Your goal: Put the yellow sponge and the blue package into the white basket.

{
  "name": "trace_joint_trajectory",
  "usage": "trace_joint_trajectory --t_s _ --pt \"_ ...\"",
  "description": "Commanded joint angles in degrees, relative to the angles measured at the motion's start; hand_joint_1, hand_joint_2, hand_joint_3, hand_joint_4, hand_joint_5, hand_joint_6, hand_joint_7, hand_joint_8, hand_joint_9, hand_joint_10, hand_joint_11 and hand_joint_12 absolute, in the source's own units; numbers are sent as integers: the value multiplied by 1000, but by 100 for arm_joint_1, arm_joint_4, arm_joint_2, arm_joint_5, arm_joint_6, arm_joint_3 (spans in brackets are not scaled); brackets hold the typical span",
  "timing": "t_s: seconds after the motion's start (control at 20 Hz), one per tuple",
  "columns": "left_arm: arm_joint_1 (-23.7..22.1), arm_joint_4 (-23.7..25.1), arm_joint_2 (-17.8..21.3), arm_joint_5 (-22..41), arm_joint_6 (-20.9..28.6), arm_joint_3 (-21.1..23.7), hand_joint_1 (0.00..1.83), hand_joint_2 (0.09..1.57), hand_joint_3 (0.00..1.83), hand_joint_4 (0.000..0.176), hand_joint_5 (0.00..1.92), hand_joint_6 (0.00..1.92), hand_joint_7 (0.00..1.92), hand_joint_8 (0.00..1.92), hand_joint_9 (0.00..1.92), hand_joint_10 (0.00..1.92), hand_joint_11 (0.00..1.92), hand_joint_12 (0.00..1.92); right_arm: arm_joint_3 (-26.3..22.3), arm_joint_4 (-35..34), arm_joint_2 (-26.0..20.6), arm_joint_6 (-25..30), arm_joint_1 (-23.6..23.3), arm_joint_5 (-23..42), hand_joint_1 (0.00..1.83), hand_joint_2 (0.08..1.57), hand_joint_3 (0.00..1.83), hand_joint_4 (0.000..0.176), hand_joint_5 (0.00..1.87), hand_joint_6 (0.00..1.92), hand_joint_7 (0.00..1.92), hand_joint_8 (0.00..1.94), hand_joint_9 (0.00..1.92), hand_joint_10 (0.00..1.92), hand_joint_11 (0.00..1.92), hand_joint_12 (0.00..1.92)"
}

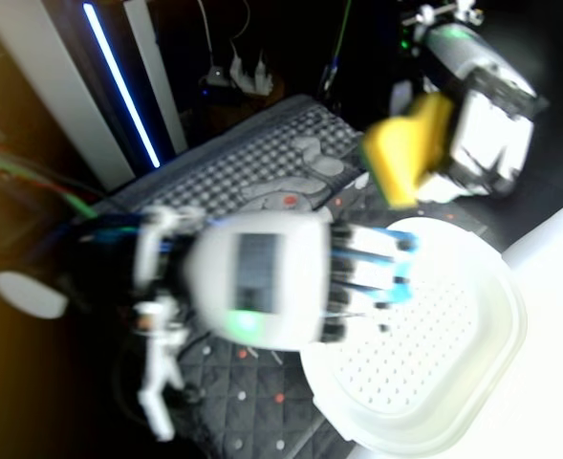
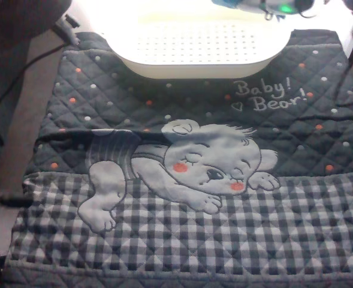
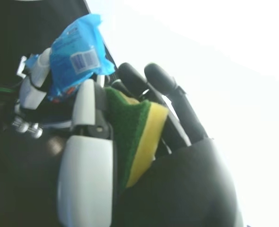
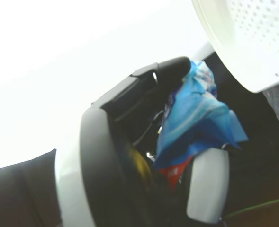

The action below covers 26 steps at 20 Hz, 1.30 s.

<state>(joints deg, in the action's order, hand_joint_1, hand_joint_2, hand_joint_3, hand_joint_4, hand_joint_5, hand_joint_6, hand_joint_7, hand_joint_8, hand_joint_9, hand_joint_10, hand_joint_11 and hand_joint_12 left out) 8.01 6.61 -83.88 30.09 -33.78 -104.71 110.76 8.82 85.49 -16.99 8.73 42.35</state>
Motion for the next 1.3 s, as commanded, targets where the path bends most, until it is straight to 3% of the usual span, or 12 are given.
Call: trace_joint_trajectory --t_s 0.0,0.4,0.5,0.55,0.6,0.65,0.7,0.8,1.0,1.05,1.1,1.25 --pt "-38 1 -101 206 227 -176 1255 1149 0 0 860 931 997 1188 1086 712 849 1321 183 -188 7 109 -42 218 1277 1089 1 0 981 764 1129 945 1421 179 1068 1025" --pt "-156 726 -1294 -818 1050 -1676 1222 1179 4 0 836 1007 894 1330 1007 570 737 1294 1416 373 1021 820 -386 -988 1282 1077 1 0 1003 722 1168 877 1406 169 958 1145" --pt "-113 776 -1309 -880 1050 -1676 1216 1217 0 0 724 1163 877 1371 956 955 782 1531 1373 385 1019 847 -386 -994 1277 1067 0 0 1013 761 1197 785 1381 166 907 1127" --pt "-85 784 -1303 -886 1050 -1676 1106 1253 0 0 719 1324 943 849 1025 967 854 1522 1350 477 1018 857 -386 -991 1372 1038 16 0 1051 644 1221 546 1193 855 917 1099" --pt "-48 791 -1279 -878 1051 -1673 1204 1203 0 0 734 1191 948 1157 1004 978 843 1523 1338 568 1017 857 -385 -990 1363 1095 0 0 954 904 1007 803 1066 1090 815 1106" --pt "-25 790 -1261 -875 1051 -1673 1079 1269 0 0 680 1387 782 607 795 804 601 1472 1339 603 1012 857 -385 -989 1049 1071 0 20 650 313 609 275 632 496 336 1128" --pt "-17 790 -1240 -895 1051 -1674 956 1234 0 0 356 143 464 96 436 403 155 1267 1331 603 996 858 -384 -989 765 945 0 156 285 30 73 12 75 31 18 371" --pt "18 790 -1203 -863 1051 -1649 930 1198 0 0 197 28 246 18 267 151 30 977 1271 603 907 858 -383 -985 726 883 0 172 97 7 14 2 14 5 3 82" --pt "220 717 -871 -355 1059 -1137 891 1090 0 0 1 0 9 0 52 1 0 529 799 552 579 861 -225 -411 745 874 0 176 6 1 0 0 409 72 0 1262" --pt "304 670 -757 -195 1059 -985 915 1038 0 7 0 0 1 0 68 4 0 774 646 511 472 873 -127 -230 726 884 2 176 0 0 0 0 301 18 0 956" --pt "443 598 -575 108 1060 -698 915 987 0 81 0 0 0 0 40 7 0 896 351 414 246 873 27 138 724 881 2 176 10 2 0 0 59 3 0 190" --pt "844 511 93 743 978 139 1007 887 0 108 0 0 0 0 0 0 0 91 -499 177 -398 873 455 1022 661 903 10 176 17 2 0 0 0 0 0 1"
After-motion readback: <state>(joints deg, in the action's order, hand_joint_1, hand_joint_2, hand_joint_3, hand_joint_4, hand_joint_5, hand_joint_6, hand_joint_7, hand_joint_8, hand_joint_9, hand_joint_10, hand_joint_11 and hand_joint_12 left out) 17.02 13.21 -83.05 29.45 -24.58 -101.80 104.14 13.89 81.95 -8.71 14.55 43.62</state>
